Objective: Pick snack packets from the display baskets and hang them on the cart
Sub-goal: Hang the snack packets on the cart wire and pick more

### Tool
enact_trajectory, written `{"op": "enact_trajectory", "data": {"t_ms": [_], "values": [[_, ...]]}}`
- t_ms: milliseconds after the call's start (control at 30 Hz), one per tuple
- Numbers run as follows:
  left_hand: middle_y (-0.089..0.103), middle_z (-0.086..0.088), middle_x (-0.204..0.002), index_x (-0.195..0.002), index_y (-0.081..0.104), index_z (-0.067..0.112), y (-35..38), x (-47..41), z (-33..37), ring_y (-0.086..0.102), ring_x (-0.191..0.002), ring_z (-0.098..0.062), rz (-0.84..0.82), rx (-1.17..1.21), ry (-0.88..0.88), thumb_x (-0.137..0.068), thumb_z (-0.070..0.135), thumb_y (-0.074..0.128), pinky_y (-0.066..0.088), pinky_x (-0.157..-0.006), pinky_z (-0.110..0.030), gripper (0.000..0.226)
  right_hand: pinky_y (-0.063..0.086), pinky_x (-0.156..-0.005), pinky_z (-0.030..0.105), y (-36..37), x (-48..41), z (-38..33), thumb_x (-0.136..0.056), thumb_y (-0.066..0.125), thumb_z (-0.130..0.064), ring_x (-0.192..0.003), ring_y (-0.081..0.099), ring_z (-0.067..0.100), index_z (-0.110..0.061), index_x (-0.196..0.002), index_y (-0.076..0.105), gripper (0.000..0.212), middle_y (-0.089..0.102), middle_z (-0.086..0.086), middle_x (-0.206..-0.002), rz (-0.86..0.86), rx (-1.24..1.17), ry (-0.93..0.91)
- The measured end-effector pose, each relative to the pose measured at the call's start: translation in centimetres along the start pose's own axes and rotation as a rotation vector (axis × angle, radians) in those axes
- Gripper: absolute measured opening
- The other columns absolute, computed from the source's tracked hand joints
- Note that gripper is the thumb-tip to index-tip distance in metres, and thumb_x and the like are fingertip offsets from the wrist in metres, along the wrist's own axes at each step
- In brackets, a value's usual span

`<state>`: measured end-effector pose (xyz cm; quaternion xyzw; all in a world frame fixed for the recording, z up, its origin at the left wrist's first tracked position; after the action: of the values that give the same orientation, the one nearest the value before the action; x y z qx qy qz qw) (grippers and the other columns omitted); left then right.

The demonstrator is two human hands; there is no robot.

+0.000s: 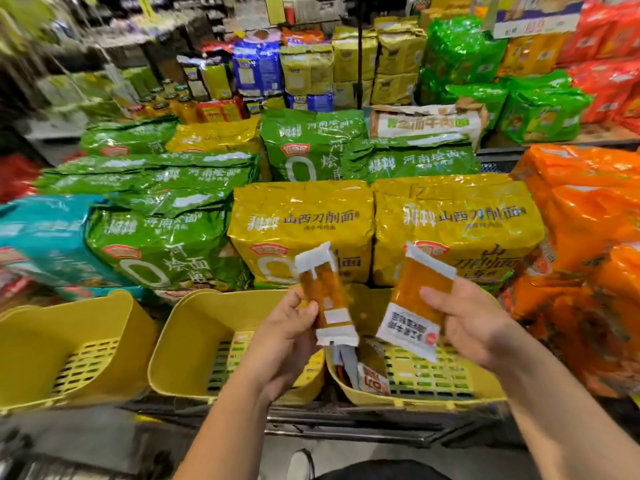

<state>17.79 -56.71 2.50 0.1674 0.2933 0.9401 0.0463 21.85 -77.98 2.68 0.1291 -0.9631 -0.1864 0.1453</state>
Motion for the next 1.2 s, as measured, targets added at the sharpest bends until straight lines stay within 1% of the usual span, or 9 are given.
{"op": "enact_trajectory", "data": {"t_ms": [100, 267, 433, 533, 700, 767, 933, 1067, 1200], "values": [[0.049, -0.004, -0.08, -0.108, 0.057, 0.011, 1.1, 0.2, -1.9, 0.045, -0.06, -0.017, -0.062, 0.302, -0.19, -0.095, 0.027, 0.044, 0.038, -0.06, -0.031, 0.024, 0.056, -0.095, 0.049, -0.1, -0.4, 0.5, -0.048, 0.1, -0.04, -0.109, 0.069, 0.033, -0.008, -0.127, 0.064, 0.092, 0.07, 0.019, -0.122, -0.02, 0.042, -0.019], [0.035, -0.005, -0.086, -0.119, 0.052, 0.02, 3.3, 0.0, -2.6, 0.028, -0.062, -0.016, -0.314, 0.299, -0.237, -0.071, 0.084, 0.065, 0.023, -0.064, -0.034, 0.081, 0.062, -0.077, 0.038, -0.7, -0.4, 0.4, -0.058, 0.09, -0.028, -0.095, 0.075, 0.027, -0.009, -0.117, 0.068, 0.065, 0.076, 0.014, -0.108, 0.071, 0.058, -0.022], [0.068, -0.018, -0.118, -0.133, 0.063, 0.007, 1.1, -1.6, -1.7, 0.069, -0.09, -0.034, -0.149, 0.123, -0.142, -0.062, 0.042, 0.088, 0.054, -0.082, -0.046, 0.083, 0.058, -0.091, 0.048, -1.5, 0.1, -0.2, -0.08, 0.07, -0.016, -0.104, 0.071, 0.032, -0.005, -0.127, 0.063, 0.049, 0.072, 0.018, -0.118, 0.086, 0.075, -0.011], [0.065, -0.02, -0.132, -0.127, 0.07, 0.009, 0.4, -1.8, -1.7, 0.067, -0.113, -0.041, -0.038, 0.071, -0.151, -0.081, 0.032, 0.067, 0.046, -0.101, -0.055, 0.052, 0.059, -0.089, 0.049, 0.0, -0.6, -0.8, -0.073, 0.076, -0.016, -0.098, 0.073, 0.03, -0.007, -0.122, 0.064, 0.051, 0.075, 0.015, -0.111, 0.054, 0.118, 0.004], [0.075, -0.006, -0.118, -0.108, 0.077, 0.025, -0.5, -2.1, -0.6, 0.076, -0.088, -0.024, 0.072, -0.086, -0.108, -0.063, 0.05, 0.085, 0.062, -0.061, -0.037, 0.052, 0.059, -0.088, 0.048, 7.1, -3.5, -0.6, -0.083, 0.079, -0.037, -0.101, 0.073, 0.023, -0.015, -0.121, 0.065, 0.046, 0.076, 0.004, -0.111, 0.052, 0.541, -0.052], [0.075, -0.01, -0.115, -0.123, 0.066, 0.018, -1.1, -2.3, -0.2, 0.076, -0.09, -0.025, 0.078, -0.18, -0.077, -0.045, 0.039, 0.1, 0.062, -0.064, -0.038, 0.088, 0.059, -0.09, 0.047, 8.6, -3.5, -0.4, -0.09, 0.06, -0.058, -0.105, 0.069, 0.018, -0.023, -0.12, 0.067, 0.047, 0.073, -0.002, -0.115, 0.007, 0.722, -0.061], [0.077, -0.013, -0.097, -0.117, 0.063, 0.016, -4.6, -2.1, 1.2, 0.076, -0.077, -0.027, 0.206, -0.092, -0.031, -0.075, 0.008, 0.067, 0.063, -0.062, -0.044, 0.044, 0.052, -0.102, 0.042, 1.9, -2.5, 2.8, -0.101, 0.045, -0.057, -0.116, 0.064, 0.023, -0.015, -0.13, 0.062, 0.054, 0.066, 0.007, -0.13, -0.018, 0.955, 0.277], [0.075, -0.017, -0.106, -0.121, 0.066, 0.013, -6.6, -2.3, 1.6, 0.076, -0.083, -0.027, 0.224, -0.081, -0.044, -0.079, 0.016, 0.067, 0.064, -0.07, -0.044, 0.042, 0.039, -0.113, 0.045, -1.7, -2.8, 10.5, -0.097, 0.056, -0.056, -0.141, 0.042, 0.034, -0.009, -0.154, 0.036, 0.077, 0.039, 0.011, -0.158, -0.359, 1.606, 0.764], [0.077, -0.017, -0.104, -0.116, 0.068, 0.01, -7.1, -2.3, 1.8, 0.077, -0.083, -0.025, 0.22, -0.123, -0.062, -0.08, 0.014, 0.067, 0.064, -0.071, -0.041, 0.036, 0.035, -0.117, 0.044, 0.6, -4.9, 13.8, -0.083, 0.083, -0.035, -0.15, 0.026, 0.028, -0.022, -0.162, 0.003, 0.113, 0.016, 0.001, -0.168, -0.481, 1.527, 0.652]]}}
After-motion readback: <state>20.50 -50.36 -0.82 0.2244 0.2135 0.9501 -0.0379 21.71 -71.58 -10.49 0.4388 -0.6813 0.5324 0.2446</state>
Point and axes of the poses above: each hand's wrist, its own x-axis away from the middle knuckle, its own y-axis out of the palm, z = x × y, the point moved 10 cm from there along -x, towards the middle knuckle
